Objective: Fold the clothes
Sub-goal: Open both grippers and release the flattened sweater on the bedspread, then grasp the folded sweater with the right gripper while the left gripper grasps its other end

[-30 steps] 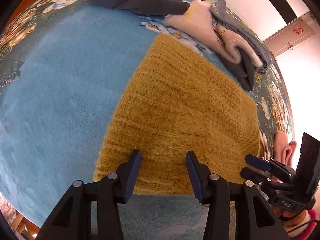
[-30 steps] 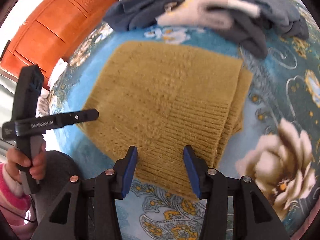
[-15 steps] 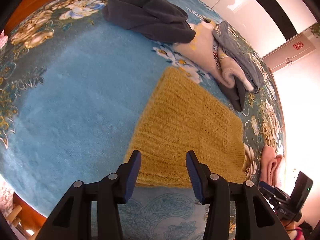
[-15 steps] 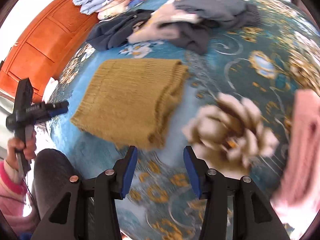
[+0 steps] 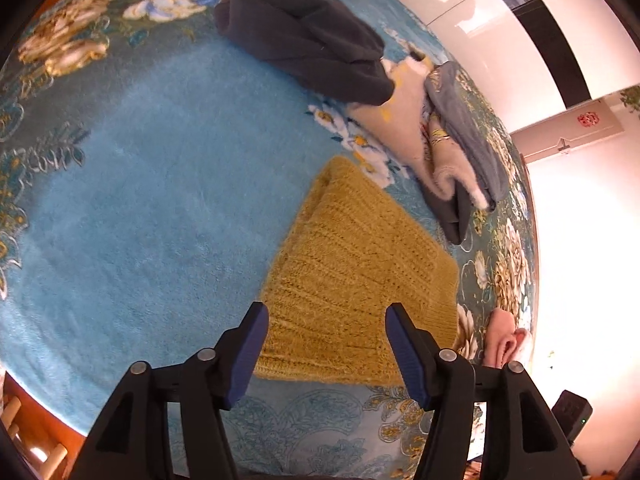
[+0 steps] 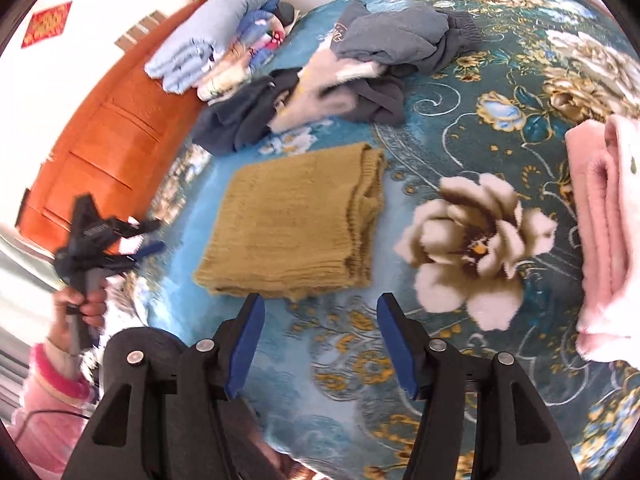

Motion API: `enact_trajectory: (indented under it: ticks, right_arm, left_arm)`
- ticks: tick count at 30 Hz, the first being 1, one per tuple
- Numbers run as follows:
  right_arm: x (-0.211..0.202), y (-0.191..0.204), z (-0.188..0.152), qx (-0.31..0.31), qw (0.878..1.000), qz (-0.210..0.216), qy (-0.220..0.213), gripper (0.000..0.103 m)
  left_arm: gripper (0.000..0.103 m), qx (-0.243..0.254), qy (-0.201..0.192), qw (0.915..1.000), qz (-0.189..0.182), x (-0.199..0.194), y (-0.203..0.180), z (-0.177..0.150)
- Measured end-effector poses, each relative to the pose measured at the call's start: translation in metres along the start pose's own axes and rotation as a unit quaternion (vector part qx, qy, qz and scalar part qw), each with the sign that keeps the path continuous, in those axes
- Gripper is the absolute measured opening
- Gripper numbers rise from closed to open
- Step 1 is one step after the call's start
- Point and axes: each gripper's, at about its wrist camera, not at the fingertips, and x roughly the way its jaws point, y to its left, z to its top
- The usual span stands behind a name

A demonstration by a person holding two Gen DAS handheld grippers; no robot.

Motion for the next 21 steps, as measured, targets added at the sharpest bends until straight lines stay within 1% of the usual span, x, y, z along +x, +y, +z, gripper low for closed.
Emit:
enact_trajectory:
  ticks: [4, 6, 8, 9, 11, 14, 15, 17, 20, 21]
  right_arm:
    - [0.006, -0.004, 0.009, 0.050, 0.998, 0.033, -0.011, 0.064]
    - [0.015, -0.009, 0.018, 0.067, 0.996, 0.051, -0.010, 0.066]
    - [0.027, -0.015, 0.029, 0.071, 0.996, 0.058, -0.009, 0.071]
    - [0.033, -0.019, 0.034, 0.074, 0.996, 0.056, -0.007, 0.072]
    - [0.053, -0.033, 0.043, 0.096, 0.993, 0.061, 0.010, 0.072]
    - [0.086, -0.062, 0.050, 0.164, 0.983, 0.065, 0.042, 0.072]
    - [0.094, -0.069, 0.052, 0.182, 0.980, 0.070, 0.049, 0.072]
    - [0.110, -0.083, 0.054, 0.210, 0.973, 0.085, 0.051, 0.072]
    - [0.130, -0.093, 0.059, 0.227, 0.966, 0.111, 0.060, 0.072]
    - [0.137, -0.095, 0.061, 0.225, 0.966, 0.112, 0.066, 0.072]
  left_arm:
    - [0.070, -0.003, 0.022, 0.9997, -0.010, 0.029, 0.009, 0.008]
    - [0.070, -0.005, 0.033, 0.9993, -0.015, 0.043, 0.014, 0.013]
    - [0.073, -0.006, 0.044, 0.9988, -0.019, 0.057, 0.019, 0.017]
    - [0.074, -0.007, 0.050, 0.9985, -0.022, 0.064, 0.021, 0.019]
    - [0.074, -0.008, 0.061, 0.9978, -0.027, 0.079, 0.026, 0.023]
    - [0.075, -0.013, 0.079, 0.9963, -0.033, 0.099, 0.033, 0.029]
    - [0.075, -0.017, 0.086, 0.9953, -0.040, 0.104, 0.036, 0.029]
    - [0.075, -0.028, 0.099, 0.9928, -0.061, 0.113, 0.043, 0.029]
    - [0.075, -0.038, 0.096, 0.9900, -0.096, 0.117, 0.050, 0.029]
    - [0.075, -0.042, 0.097, 0.9889, -0.105, 0.118, 0.052, 0.029]
